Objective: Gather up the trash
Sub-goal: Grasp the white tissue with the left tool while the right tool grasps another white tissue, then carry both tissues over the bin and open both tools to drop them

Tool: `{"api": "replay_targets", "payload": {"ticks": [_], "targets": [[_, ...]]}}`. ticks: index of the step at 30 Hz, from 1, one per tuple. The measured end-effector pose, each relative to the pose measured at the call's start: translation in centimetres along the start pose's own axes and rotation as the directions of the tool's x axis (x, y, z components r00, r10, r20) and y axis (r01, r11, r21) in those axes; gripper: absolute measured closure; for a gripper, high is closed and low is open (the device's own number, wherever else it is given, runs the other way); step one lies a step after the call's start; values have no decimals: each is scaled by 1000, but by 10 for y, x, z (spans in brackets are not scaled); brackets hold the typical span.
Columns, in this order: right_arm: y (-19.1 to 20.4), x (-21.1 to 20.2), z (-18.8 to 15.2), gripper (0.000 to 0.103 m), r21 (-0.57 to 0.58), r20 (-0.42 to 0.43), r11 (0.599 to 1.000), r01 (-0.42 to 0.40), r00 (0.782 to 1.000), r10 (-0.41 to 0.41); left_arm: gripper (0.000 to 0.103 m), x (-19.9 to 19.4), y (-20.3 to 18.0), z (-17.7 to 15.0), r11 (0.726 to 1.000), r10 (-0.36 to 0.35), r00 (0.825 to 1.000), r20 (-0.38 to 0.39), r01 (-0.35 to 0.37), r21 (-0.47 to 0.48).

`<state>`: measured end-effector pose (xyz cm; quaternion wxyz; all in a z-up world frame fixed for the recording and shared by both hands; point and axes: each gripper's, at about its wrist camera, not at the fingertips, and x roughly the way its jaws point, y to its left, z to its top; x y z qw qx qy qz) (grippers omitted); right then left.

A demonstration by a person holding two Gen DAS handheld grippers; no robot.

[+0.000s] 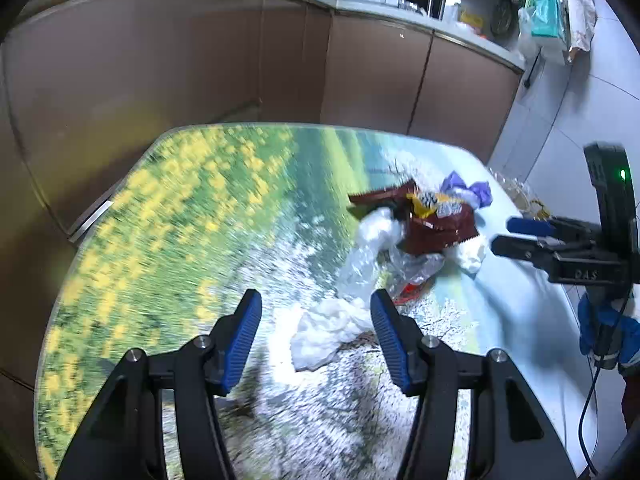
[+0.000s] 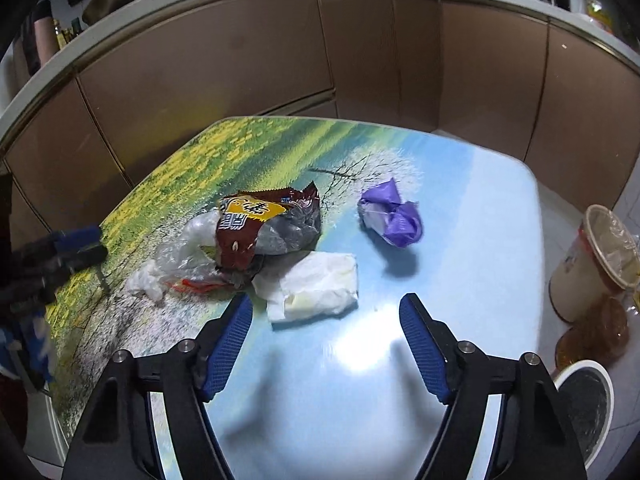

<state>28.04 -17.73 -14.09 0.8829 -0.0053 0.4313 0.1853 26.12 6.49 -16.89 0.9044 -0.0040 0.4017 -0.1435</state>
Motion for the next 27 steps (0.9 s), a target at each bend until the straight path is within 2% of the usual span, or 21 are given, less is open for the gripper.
{"api": "replay_targets", "payload": {"ticks": [5,8,10,12,15,21,27], "targets": [[5,29,11,35,-34,-52,999,-7,999,5,49,29,-4,-1,1000,-25,996,-80,25,2],[12,39,8,48,-82,-70,997,14,997,-20,50,32,-7,-9,1000,-23,995,-101,25,18],[17,39,5,55,-111,-70,993,35,997,-43,56,32,-10,-11,999,-16,996,-93,19,33],[17,36,2,70,-111,-70,993,32,997,-40,70,33,-13,-12,999,-32,995,-97,34,28],[15,26,-9,86,-101,-70,995,19,997,-26,76,31,-17,-15,999,-33,995,-96,35,21],[13,-9,-44,90,-65,-46,998,3,999,-6,83,12,-18,-22,999,-35,996,-85,33,-29],[-6,-67,-67,91,4,44,1000,-14,999,14,84,-22,-36,-22,998,-52,998,-29,51,-38]]}}
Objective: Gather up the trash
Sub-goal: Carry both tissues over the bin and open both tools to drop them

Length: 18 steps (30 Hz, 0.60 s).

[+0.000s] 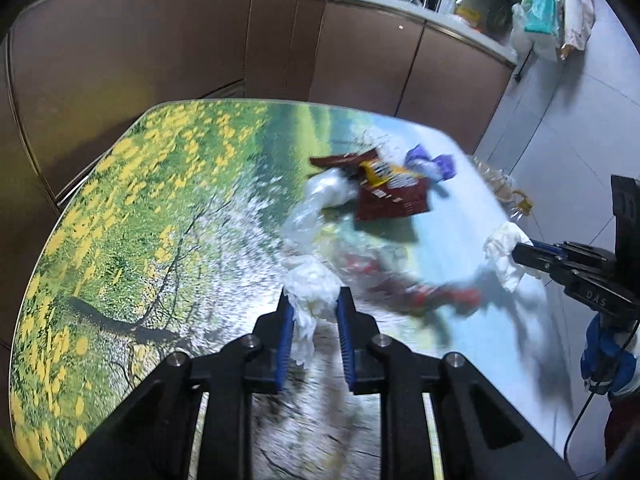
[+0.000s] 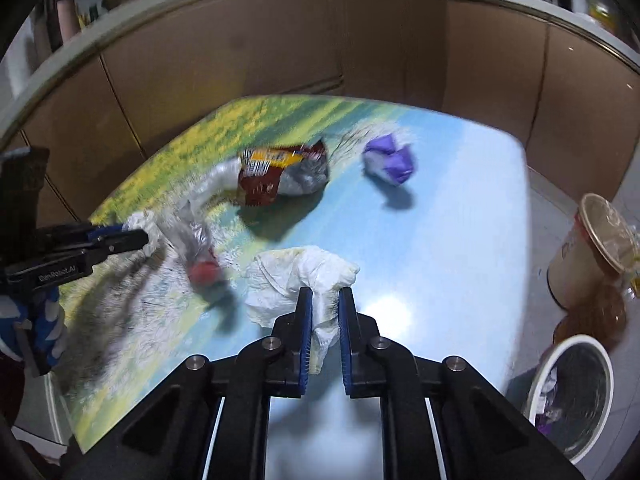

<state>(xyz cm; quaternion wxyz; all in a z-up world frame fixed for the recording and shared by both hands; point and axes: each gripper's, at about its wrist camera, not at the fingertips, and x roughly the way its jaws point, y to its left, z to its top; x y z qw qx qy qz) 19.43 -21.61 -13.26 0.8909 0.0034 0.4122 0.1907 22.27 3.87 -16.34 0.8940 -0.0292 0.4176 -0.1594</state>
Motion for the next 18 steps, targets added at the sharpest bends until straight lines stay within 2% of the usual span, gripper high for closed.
{"api": "replay_targets", "payload": {"ticks": [5,9,13,15,18], "targets": [[-16,-40,-5,91,38,80,999,-9,997,6,85,-19,-40,11,997,-52,998,37,50,57],[-36,-64,-12,91,72,128,997,12,992,-21,85,-15,-96,31,980,-143,989,30,138,145],[-86,-83,-31,91,166,135,980,107,982,-130,85,10,-166,48,941,-237,971,-21,234,246],[-122,-90,-43,91,240,116,955,173,972,-205,85,31,-206,54,914,-276,959,-61,282,293],[-180,-99,-64,91,332,59,895,299,940,-336,85,68,-268,61,872,-332,933,-136,359,332]]}}
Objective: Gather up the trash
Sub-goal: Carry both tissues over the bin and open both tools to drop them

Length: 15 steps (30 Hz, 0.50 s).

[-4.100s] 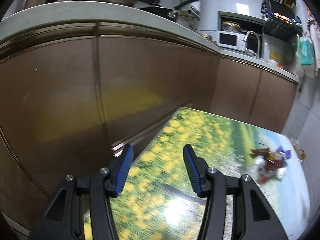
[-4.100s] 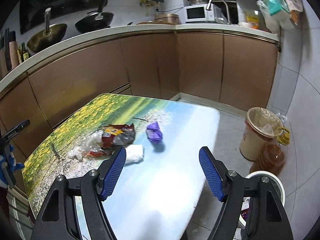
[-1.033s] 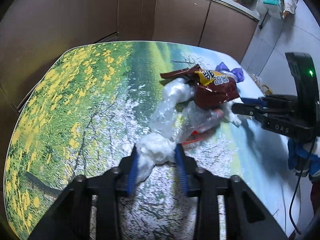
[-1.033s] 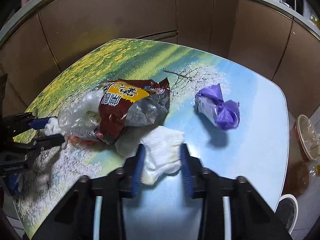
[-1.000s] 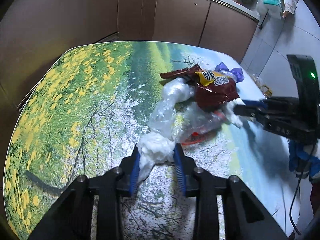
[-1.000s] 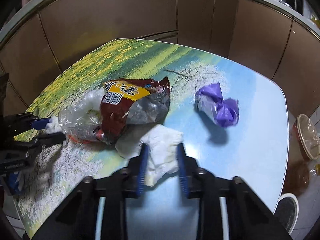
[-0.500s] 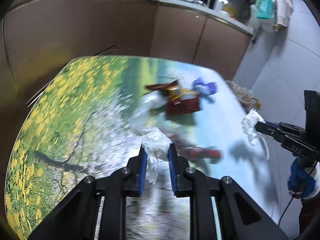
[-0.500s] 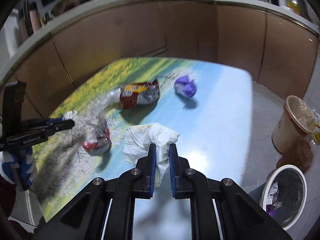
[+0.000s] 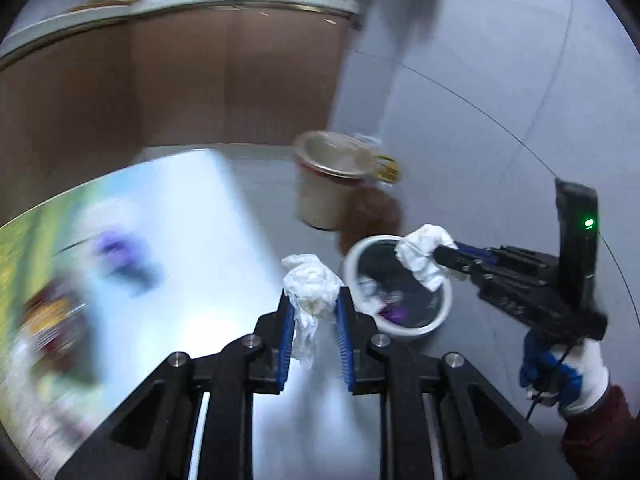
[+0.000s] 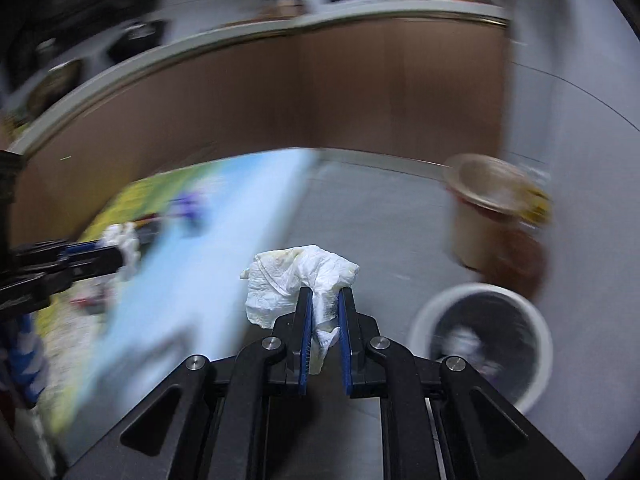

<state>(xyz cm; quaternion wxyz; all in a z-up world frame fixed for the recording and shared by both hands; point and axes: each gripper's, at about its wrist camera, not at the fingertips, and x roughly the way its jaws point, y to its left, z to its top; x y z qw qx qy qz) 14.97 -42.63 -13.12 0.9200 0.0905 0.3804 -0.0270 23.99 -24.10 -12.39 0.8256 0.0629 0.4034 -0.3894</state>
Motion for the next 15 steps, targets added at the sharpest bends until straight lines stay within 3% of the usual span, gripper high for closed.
{"api": "replay_targets", "payload": {"ticks": [2,5,11,13,15], "targets": [[-42,11,-1,91,57,-25,994,95,995,-94,84,37,-29,20,998,-44,999,-24,45,38],[-88,28,-4,90,123,-63,976,180,983,-173,84,84,-63,41,994,-87,994,-70,91,68],[-150,61,-14,84,197,-128,946,257,964,-235,80,160,-104,57,983,-168,971,-171,178,42],[-161,69,-18,73,210,-142,938,276,958,-250,72,177,-112,59,981,-182,965,-191,191,29],[-166,73,-21,55,224,-145,932,285,955,-257,57,184,-113,59,982,-183,964,-191,190,18]]}}
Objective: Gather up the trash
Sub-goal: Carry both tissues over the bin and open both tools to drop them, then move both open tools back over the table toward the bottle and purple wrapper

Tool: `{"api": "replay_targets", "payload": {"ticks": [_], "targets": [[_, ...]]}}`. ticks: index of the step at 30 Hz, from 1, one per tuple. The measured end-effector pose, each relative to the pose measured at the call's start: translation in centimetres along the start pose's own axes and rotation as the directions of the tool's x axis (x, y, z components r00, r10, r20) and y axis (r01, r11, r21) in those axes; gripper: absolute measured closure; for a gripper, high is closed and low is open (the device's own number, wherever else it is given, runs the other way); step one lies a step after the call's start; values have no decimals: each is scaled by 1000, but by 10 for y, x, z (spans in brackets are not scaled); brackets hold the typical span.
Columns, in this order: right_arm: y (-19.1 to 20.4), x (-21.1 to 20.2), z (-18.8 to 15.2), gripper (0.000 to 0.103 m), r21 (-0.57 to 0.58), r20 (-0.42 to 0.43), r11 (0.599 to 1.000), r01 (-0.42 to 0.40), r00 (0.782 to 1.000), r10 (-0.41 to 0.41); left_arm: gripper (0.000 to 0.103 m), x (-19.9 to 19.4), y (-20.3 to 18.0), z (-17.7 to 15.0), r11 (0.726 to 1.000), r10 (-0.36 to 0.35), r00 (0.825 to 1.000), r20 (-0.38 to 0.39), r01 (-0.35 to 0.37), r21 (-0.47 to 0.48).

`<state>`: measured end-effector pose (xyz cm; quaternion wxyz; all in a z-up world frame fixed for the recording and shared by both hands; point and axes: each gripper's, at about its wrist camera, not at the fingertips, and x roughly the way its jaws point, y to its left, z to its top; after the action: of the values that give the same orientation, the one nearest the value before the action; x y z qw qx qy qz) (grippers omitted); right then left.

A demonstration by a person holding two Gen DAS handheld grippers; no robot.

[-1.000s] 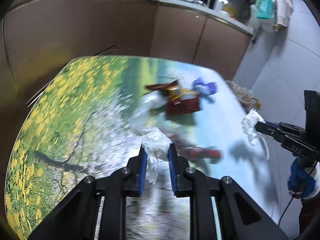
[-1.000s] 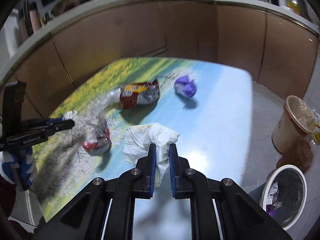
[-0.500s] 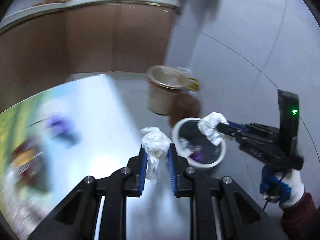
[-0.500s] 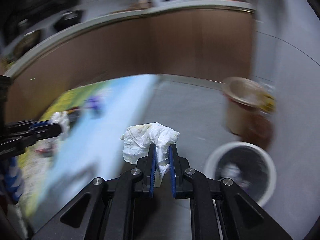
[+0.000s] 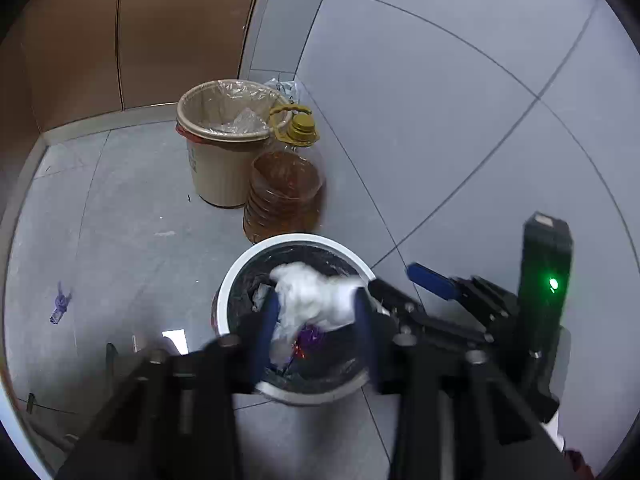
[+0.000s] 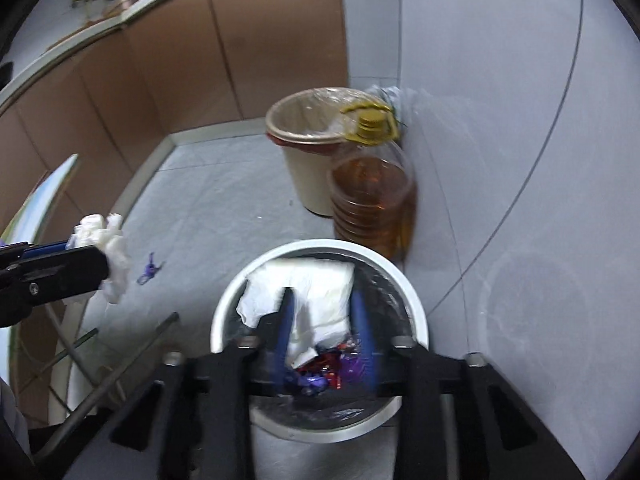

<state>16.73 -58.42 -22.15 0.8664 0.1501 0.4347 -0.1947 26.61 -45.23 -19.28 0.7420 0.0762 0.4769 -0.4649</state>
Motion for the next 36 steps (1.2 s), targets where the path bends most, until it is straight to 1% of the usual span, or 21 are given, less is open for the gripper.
{"api": "replay_targets", "payload": {"ticks": [2,6,8,9,10,12,14,16,19,21,23,25,27,28,29,30,31,34,36], "targets": [[-4,1,-1,50,16,-1,1000,12,1000,-12,55,2,3,2,999,-27,1000,3,27,-22],[-8,-4,-7,43,40,8,999,18,1000,-18,55,-6,8,2,998,-36,999,25,37,-45],[-7,-8,-9,41,45,16,999,20,1000,-20,55,-16,12,-2,998,-31,998,53,34,-55],[-5,-12,-11,37,46,22,999,17,1000,-18,55,-27,14,-6,998,-25,997,77,30,-57],[-2,-17,-13,35,45,29,999,15,999,-16,55,-37,14,-9,998,-11,994,106,18,-59],[6,-29,-15,24,33,49,999,5,999,-6,55,-62,16,-20,998,31,986,164,-22,-58],[18,-43,-18,17,12,71,1000,-9,997,9,55,-82,19,-30,996,71,979,193,-60,-60],[37,-61,-22,16,-25,99,999,-26,995,28,55,-105,26,-44,993,102,971,218,-87,-77],[68,-89,-32,14,-107,144,994,-6,989,21,55,-139,37,-68,985,162,958,235,-142,-101],[86,-108,-39,14,-141,179,990,-15,983,41,55,-161,45,-84,980,187,950,248,-161,-120],[106,-127,-46,14,-175,213,984,-19,975,56,55,-185,52,-103,972,222,939,264,-191,-137],[125,-147,-53,14,-208,238,978,-32,968,82,55,-211,56,-125,961,267,919,291,-231,-151],[145,-164,-59,13,-255,262,966,-34,960,103,47,-235,62,-144,949,306,900,310,-264,-169],[155,-174,-62,13,-282,275,959,-37,954,118,46,-247,65,-154,942,328,889,320,-281,-183],[164,-182,-65,10,-301,284,953,-42,950,131,44,-260,70,-165,935,348,877,332,-298,-195],[173,-190,-68,4,-321,292,946,-46,945,145,44,-269,73,-173,928,366,867,338,-311,-207],[182,-198,-71,2,-344,303,938,-46,940,157,44,-281,78,-184,918,388,855,345,-326,-225],[210,-221,-82,0,-411,337,911,-27,924,179,43,-313,93,-213,894,437,826,356,-353,-277],[228,-235,-90,0,-449,347,893,-36,914,211,42,-327,99,-227,877,467,807,362,-370,-307]]}}
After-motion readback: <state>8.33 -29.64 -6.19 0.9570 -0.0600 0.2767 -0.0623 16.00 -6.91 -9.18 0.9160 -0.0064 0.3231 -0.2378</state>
